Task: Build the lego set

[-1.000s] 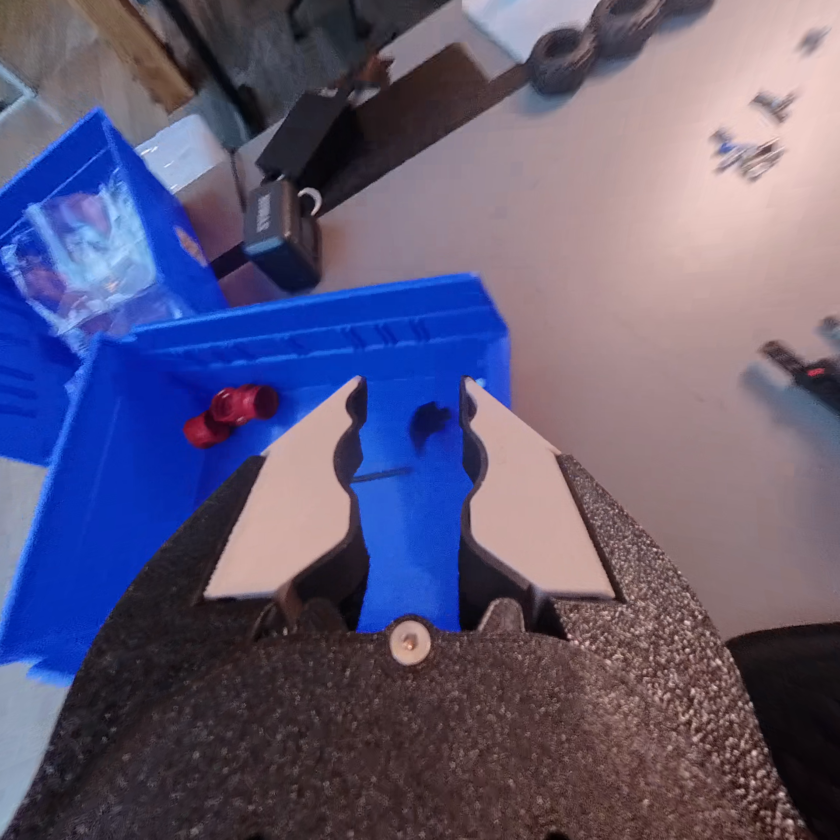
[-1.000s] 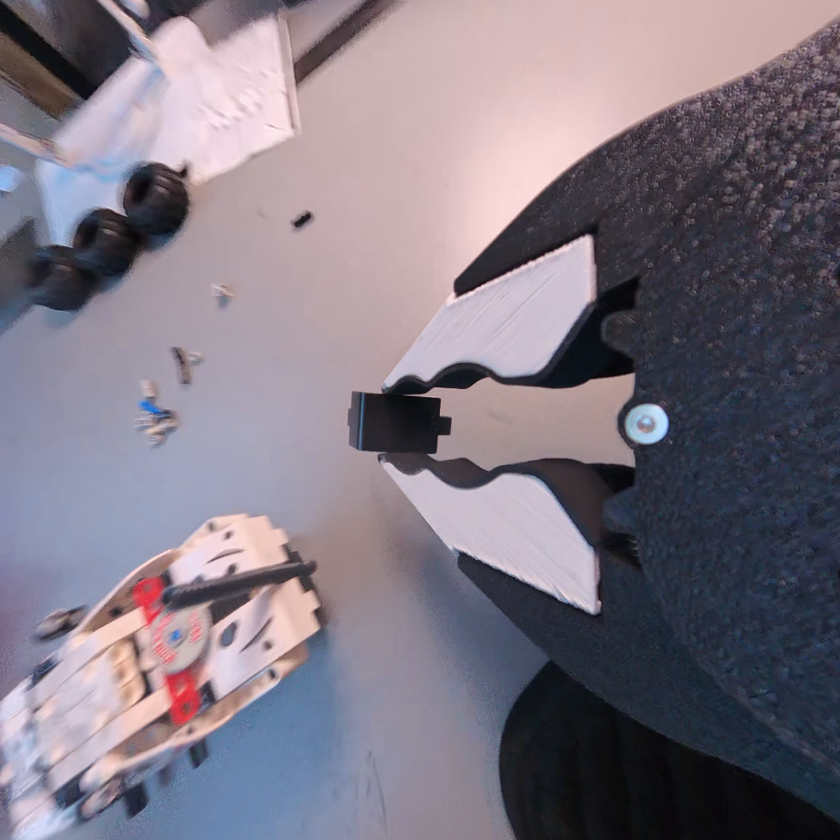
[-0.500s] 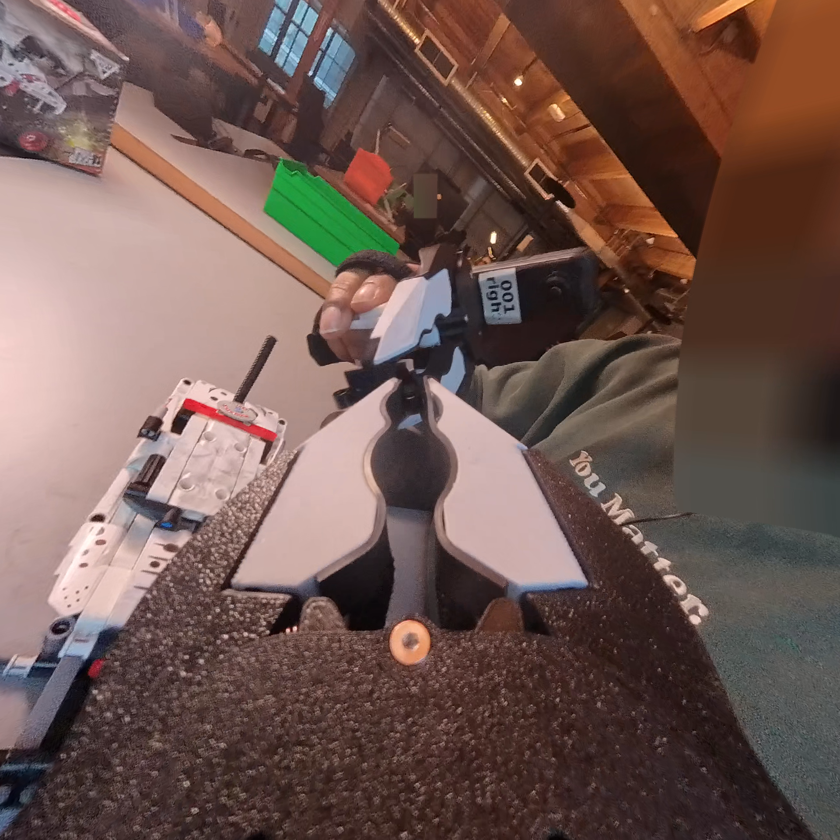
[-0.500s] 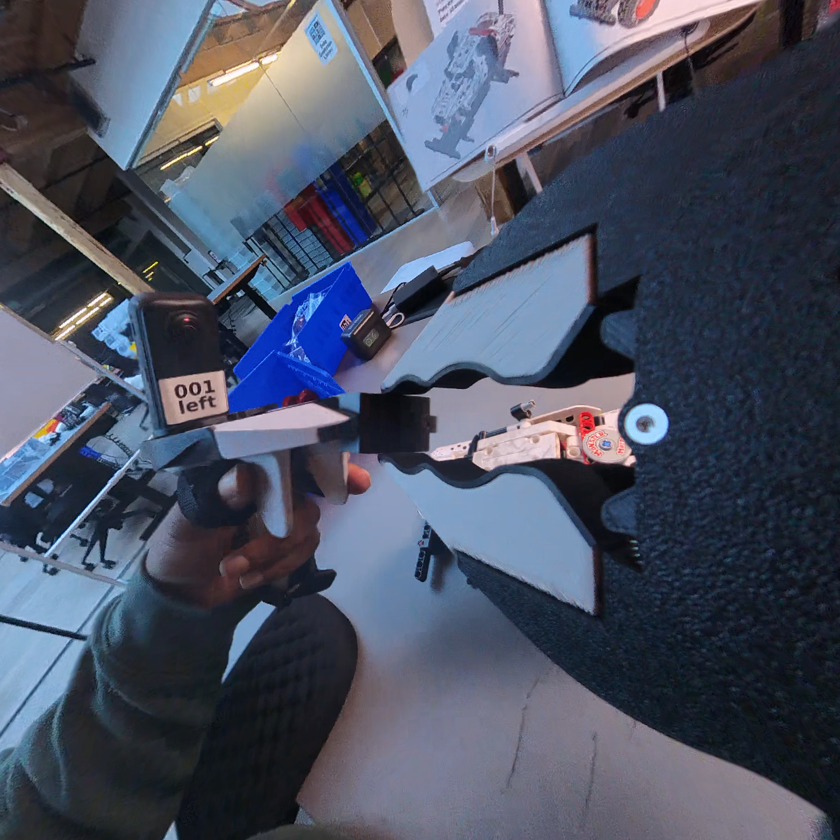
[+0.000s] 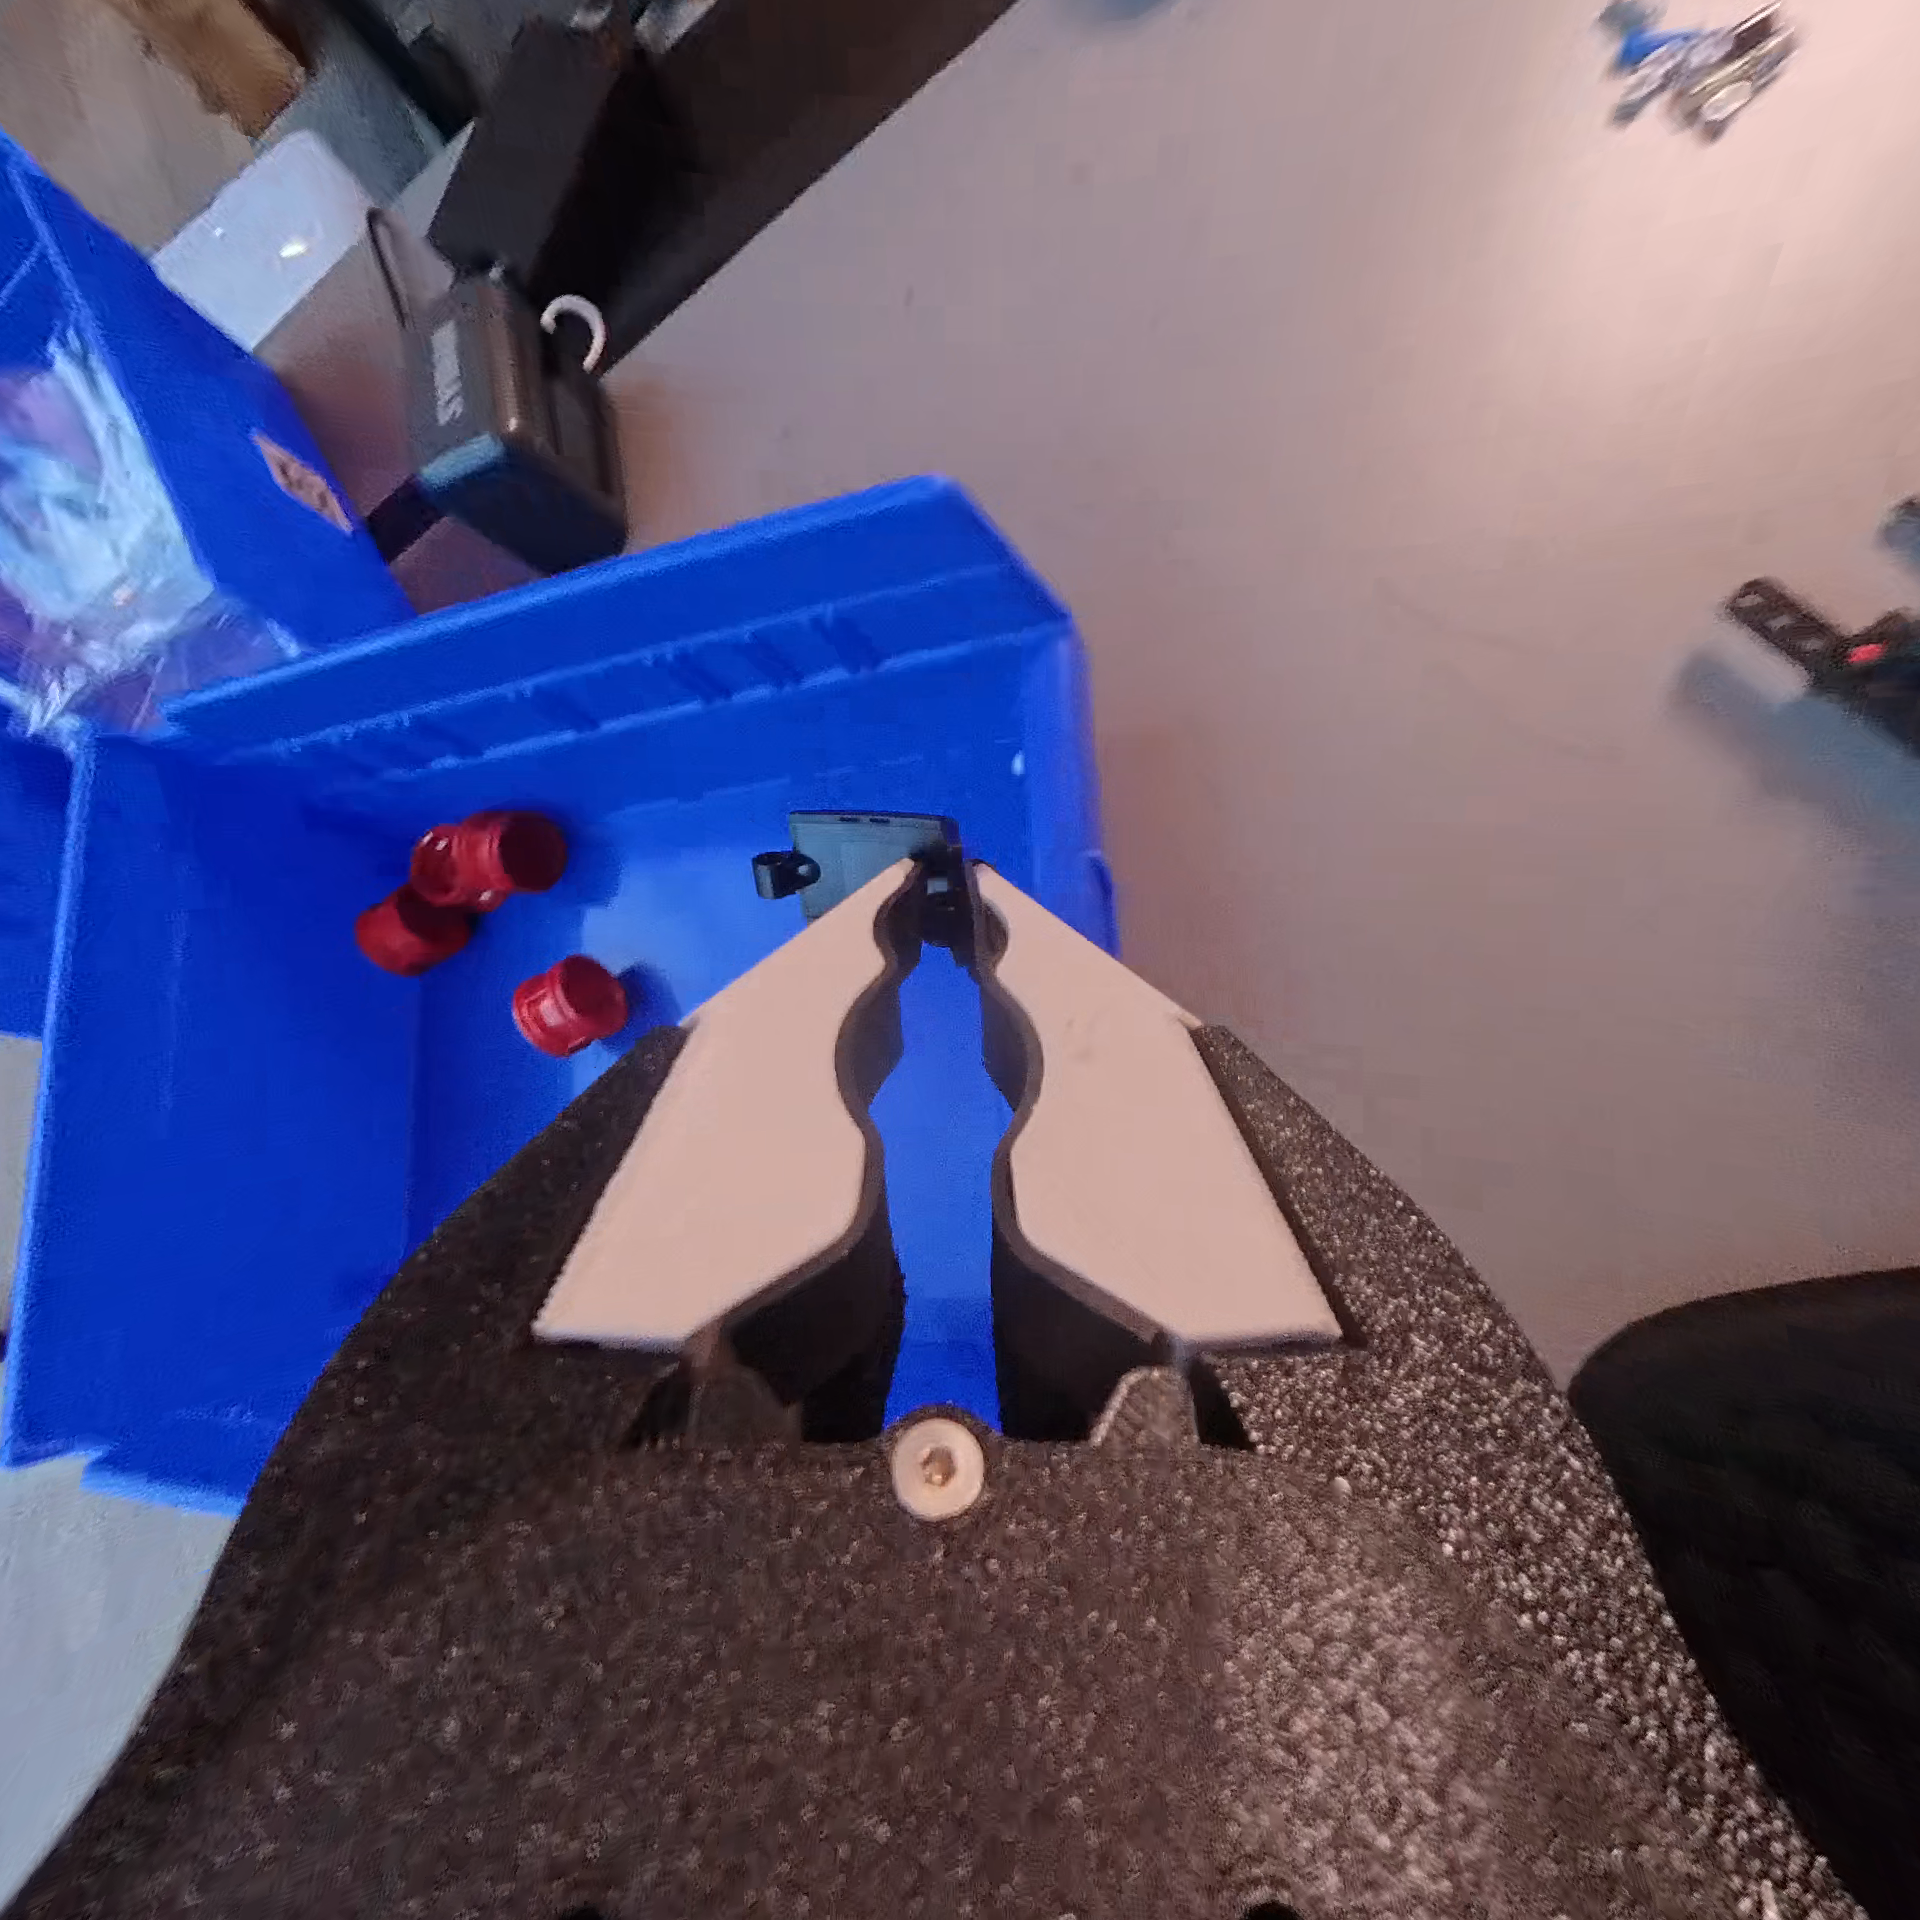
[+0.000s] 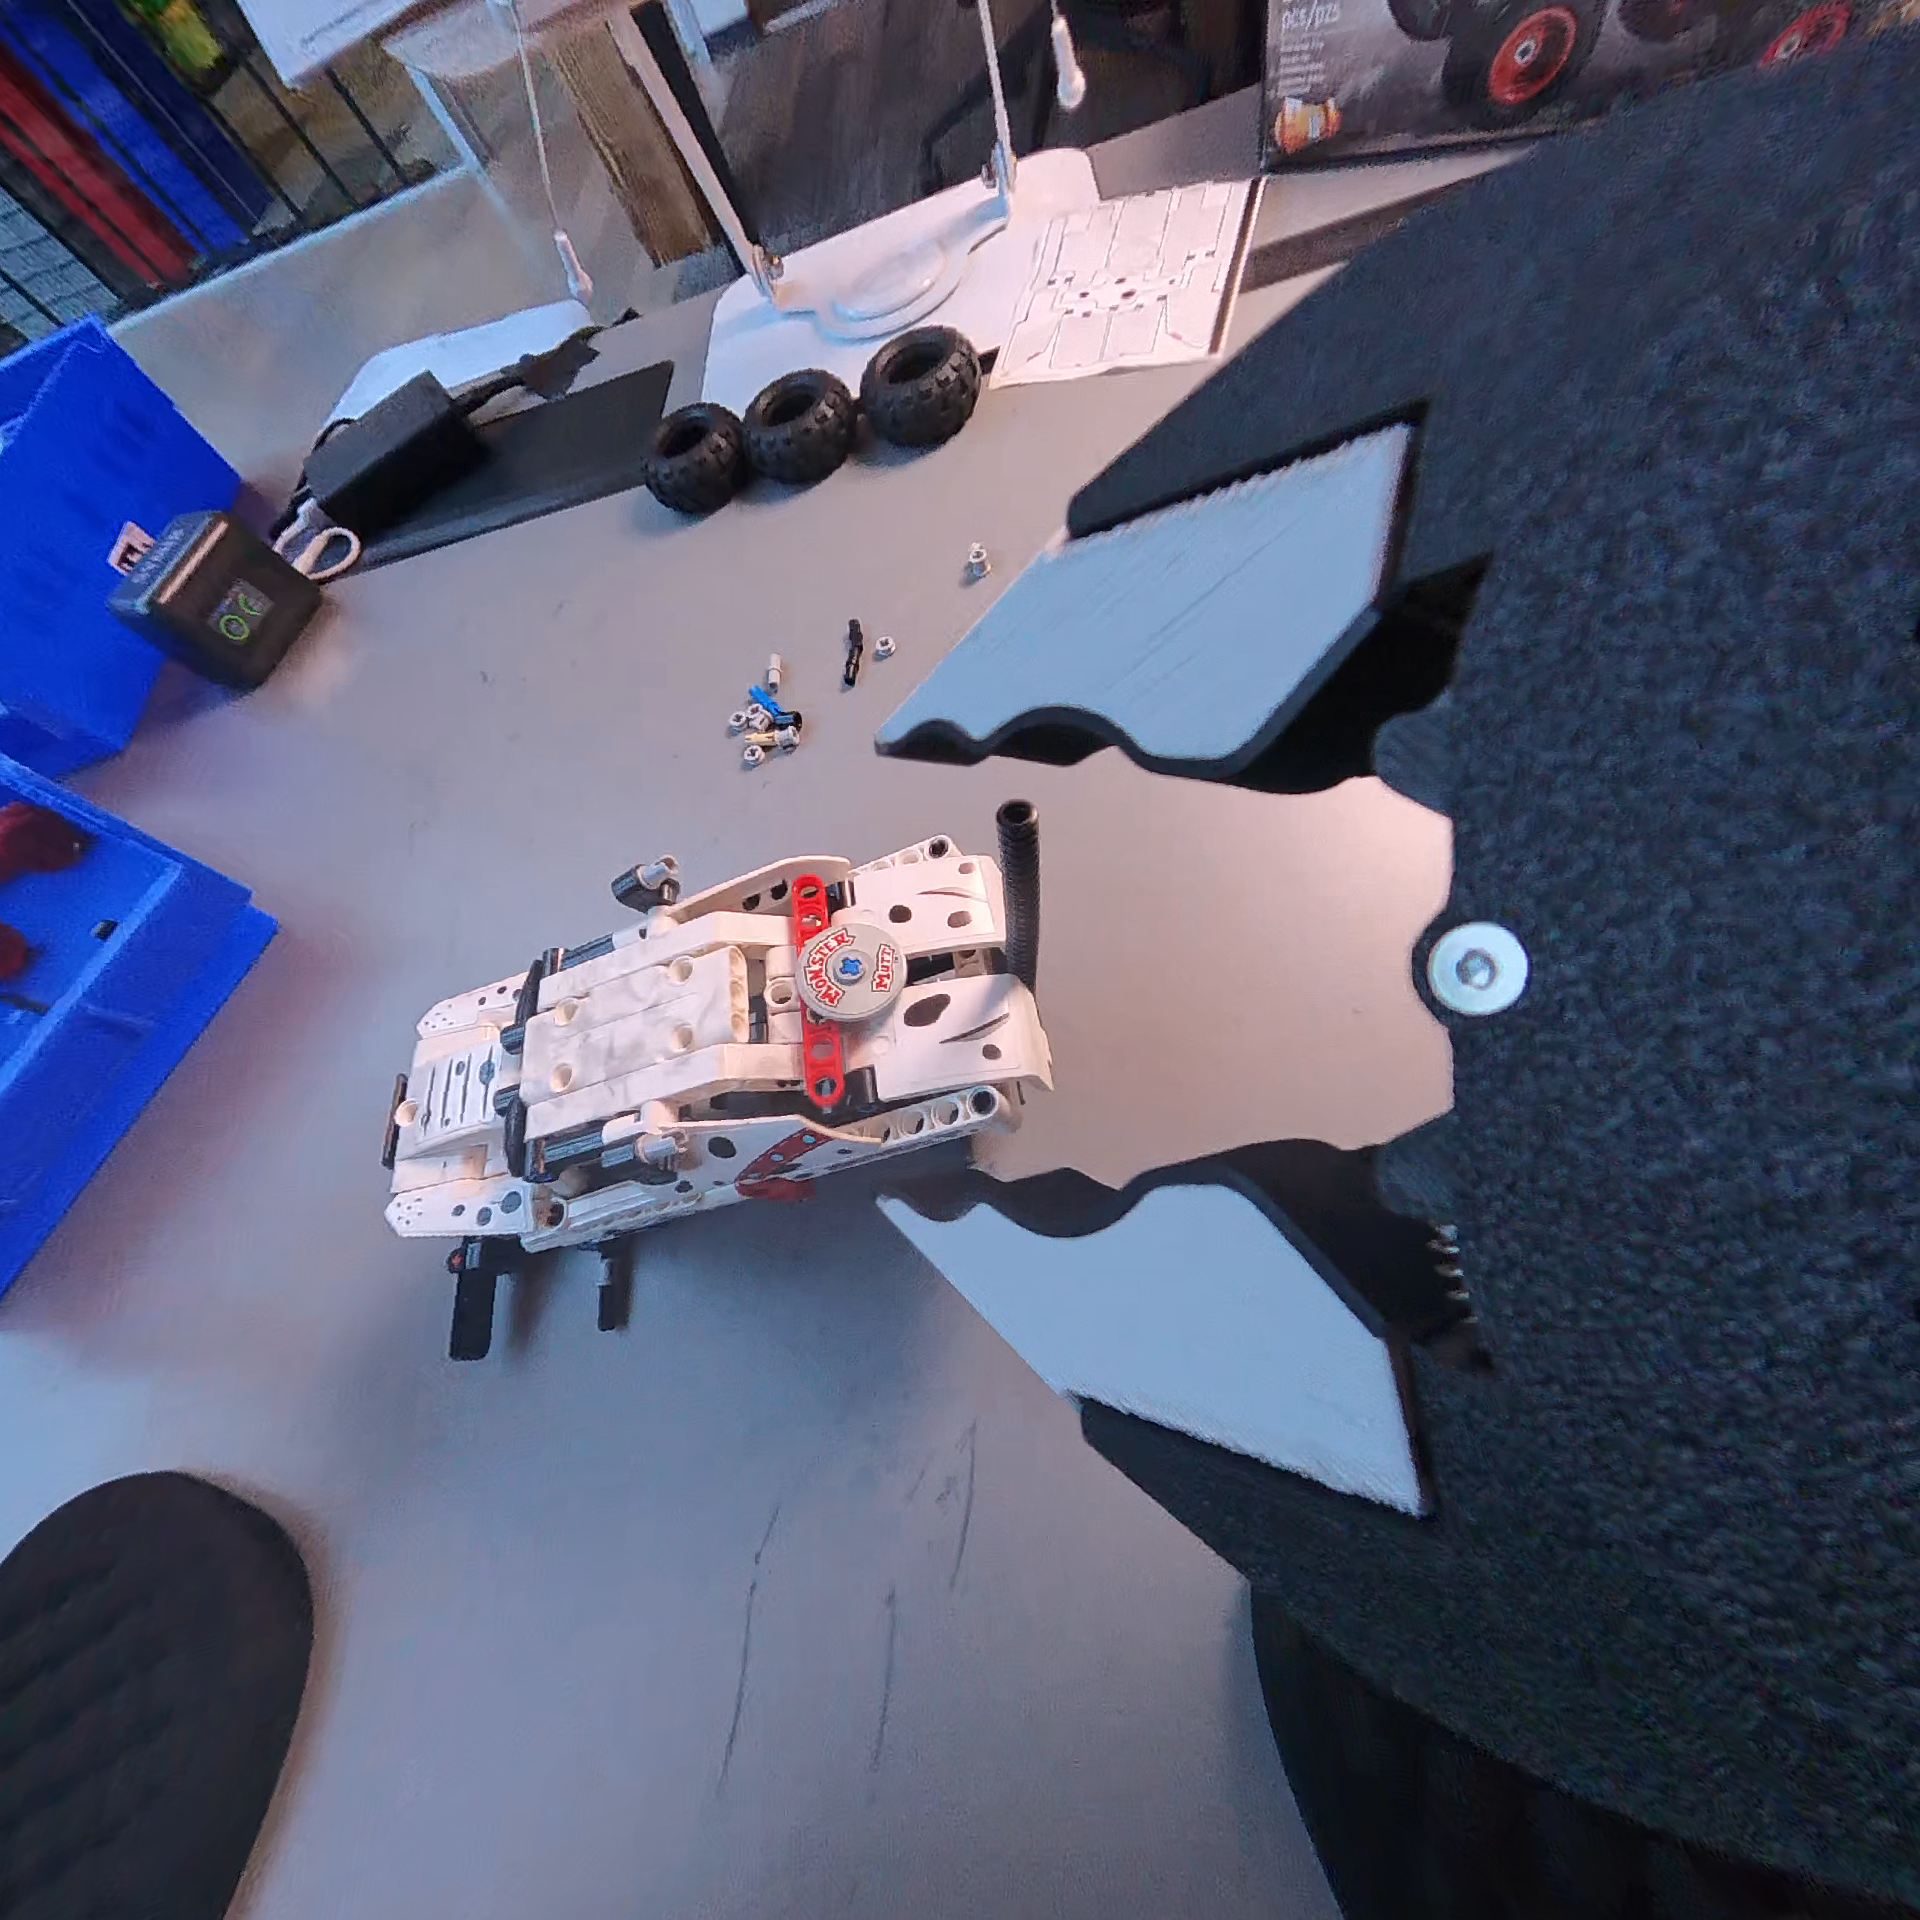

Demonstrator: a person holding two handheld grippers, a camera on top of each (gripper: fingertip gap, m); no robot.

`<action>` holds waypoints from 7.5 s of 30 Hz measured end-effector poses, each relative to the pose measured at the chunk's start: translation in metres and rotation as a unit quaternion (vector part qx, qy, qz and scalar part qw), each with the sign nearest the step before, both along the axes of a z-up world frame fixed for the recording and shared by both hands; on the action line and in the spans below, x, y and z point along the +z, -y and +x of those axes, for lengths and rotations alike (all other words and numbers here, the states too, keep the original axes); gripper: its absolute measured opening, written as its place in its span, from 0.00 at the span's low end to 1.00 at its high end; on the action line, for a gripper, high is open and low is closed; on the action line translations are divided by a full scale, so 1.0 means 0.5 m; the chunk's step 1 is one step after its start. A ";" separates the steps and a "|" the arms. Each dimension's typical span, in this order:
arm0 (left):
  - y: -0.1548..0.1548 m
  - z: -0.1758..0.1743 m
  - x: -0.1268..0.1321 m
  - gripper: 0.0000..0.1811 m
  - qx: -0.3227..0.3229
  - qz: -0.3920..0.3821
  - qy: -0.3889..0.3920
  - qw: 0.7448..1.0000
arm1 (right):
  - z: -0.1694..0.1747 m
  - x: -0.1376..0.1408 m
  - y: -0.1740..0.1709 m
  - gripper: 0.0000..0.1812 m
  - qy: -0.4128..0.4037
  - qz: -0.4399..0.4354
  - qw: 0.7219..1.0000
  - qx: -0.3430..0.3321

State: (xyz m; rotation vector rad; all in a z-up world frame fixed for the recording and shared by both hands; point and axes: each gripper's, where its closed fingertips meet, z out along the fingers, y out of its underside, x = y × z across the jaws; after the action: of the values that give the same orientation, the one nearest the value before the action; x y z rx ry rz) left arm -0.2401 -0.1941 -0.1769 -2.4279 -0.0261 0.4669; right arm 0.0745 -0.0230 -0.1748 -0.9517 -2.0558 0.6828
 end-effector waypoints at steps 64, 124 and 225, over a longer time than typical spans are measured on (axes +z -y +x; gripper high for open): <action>-0.920 0.076 0.229 0.00 -0.123 0.393 0.076 0.908 | -0.443 0.233 -0.582 0.30 -0.294 -0.121 0.910 -0.265; -0.941 0.045 0.204 0.00 -0.131 0.226 -0.072 0.963 | -0.277 0.347 -0.733 0.03 -0.379 -0.063 0.853 -0.354; -0.210 0.553 -0.093 0.12 -0.434 0.080 0.198 0.875 | 0.046 -0.022 -0.134 0.22 -0.027 0.061 0.978 -0.198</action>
State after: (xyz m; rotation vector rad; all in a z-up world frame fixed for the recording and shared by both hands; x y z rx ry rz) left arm 0.0366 -0.0889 -0.2236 -2.0522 0.7827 -0.4245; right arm 0.0976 0.0440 -0.1858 -1.2094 -1.7647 0.3618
